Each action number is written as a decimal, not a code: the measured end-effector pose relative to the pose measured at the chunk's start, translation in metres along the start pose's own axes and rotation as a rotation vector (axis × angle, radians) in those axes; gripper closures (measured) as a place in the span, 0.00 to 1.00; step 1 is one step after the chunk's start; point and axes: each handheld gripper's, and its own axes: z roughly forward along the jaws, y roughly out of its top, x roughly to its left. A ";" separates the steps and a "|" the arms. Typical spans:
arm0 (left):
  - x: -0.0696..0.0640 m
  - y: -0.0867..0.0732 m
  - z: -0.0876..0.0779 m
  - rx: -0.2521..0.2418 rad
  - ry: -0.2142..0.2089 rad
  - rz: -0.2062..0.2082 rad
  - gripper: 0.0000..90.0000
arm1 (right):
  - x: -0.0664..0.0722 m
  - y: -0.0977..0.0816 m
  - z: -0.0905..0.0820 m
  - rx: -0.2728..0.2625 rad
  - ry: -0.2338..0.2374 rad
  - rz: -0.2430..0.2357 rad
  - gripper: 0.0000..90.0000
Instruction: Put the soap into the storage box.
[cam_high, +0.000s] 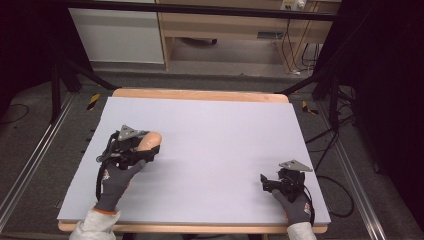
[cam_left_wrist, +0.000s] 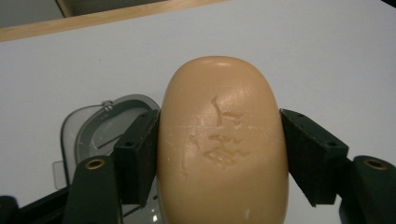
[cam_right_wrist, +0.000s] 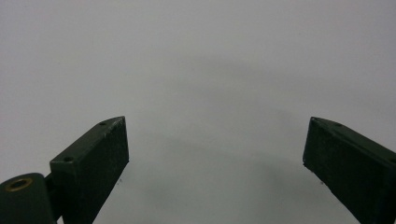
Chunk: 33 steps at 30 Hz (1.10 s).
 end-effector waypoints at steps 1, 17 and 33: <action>0.005 0.002 0.003 -0.005 0.012 -0.010 0.35 | 0.000 0.000 0.000 0.001 -0.001 0.001 0.08; 0.029 -0.009 0.026 0.040 0.075 -0.057 0.35 | 0.001 0.000 0.001 0.006 0.004 0.002 0.08; 0.039 -0.018 0.035 0.082 0.105 -0.064 0.35 | 0.001 -0.001 0.002 0.012 0.005 -0.007 0.08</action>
